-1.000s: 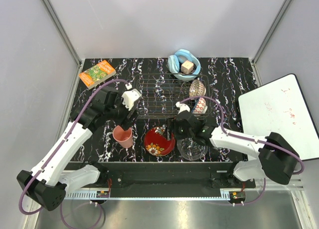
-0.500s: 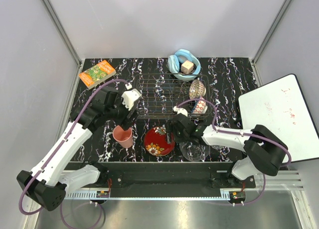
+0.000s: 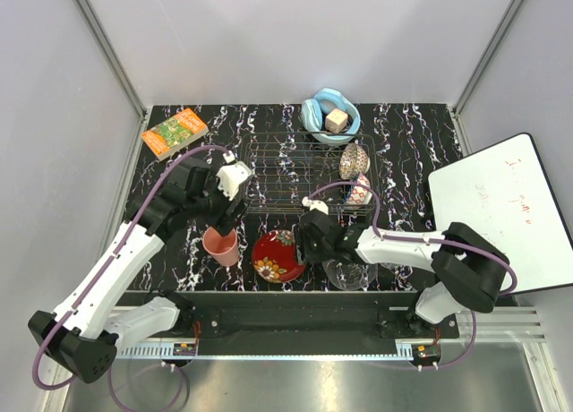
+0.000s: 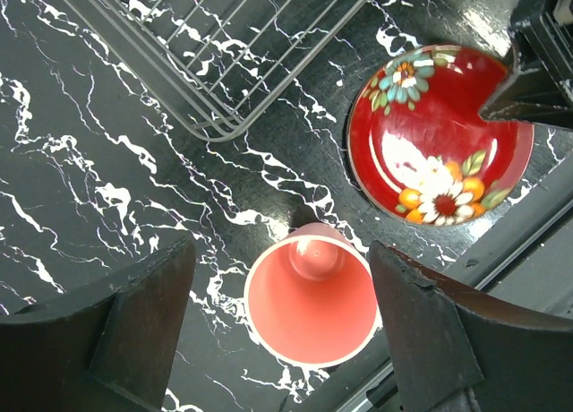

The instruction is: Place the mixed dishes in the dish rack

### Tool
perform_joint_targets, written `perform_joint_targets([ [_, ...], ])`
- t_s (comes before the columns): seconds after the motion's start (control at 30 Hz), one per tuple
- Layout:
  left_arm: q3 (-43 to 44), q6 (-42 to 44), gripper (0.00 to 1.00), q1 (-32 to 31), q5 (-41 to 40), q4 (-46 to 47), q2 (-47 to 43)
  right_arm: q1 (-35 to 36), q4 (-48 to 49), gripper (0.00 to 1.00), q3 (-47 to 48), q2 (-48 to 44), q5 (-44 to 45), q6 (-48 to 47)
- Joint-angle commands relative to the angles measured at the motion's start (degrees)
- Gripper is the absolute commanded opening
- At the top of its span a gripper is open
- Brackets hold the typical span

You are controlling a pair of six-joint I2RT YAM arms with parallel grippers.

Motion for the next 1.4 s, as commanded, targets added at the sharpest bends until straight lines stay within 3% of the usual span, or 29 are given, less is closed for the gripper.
perform_joint_targets([
  [0.0, -0.2, 0.5, 0.83, 0.2, -1.1, 2.0, -1.5, 2.2, 0.7, 0.52, 0.2, -0.4, -0.7, 4.9],
  [0.33, 0.6, 0.8, 0.83, 0.1, -0.6, 1.2, -2.0, 3.3, -3.6, 0.52, 3.0, 4.6, 1.4, 8.5],
  [0.47, 0.5, 1.2, 0.83, 0.2, -0.9, 0.8, -2.3, 3.3, -3.6, 0.47, 3.2, 5.4, 1.9, 9.1],
  [0.6, 0.6, 1.5, 0.83, 0.2, -1.3, 0.6, -2.3, 3.2, -3.8, 0.35, 2.9, 5.4, 2.3, 9.8],
  [0.73, 1.3, 1.7, 0.83, 0.2, -1.2, 0.4, -2.1, 3.2, -4.0, 0.07, 2.9, 5.9, 2.5, 10.0],
  [0.8, 1.4, 1.7, 0.83, 0.2, -1.3, 0.1, -2.3, 3.2, -4.1, 0.00, 2.8, 5.7, 2.8, 10.0],
  [1.07, 1.6, 2.0, 0.83, 0.2, -1.7, -0.7, -2.4, 3.4, -2.3, 0.00, 0.5, 0.5, 3.2, 9.0],
  [1.37, 2.2, 2.2, 0.83, 0.2, -2.2, -0.9, -1.5, 3.7, 5.8, 0.00, -7.8, -12.7, 1.8, 8.6],
])
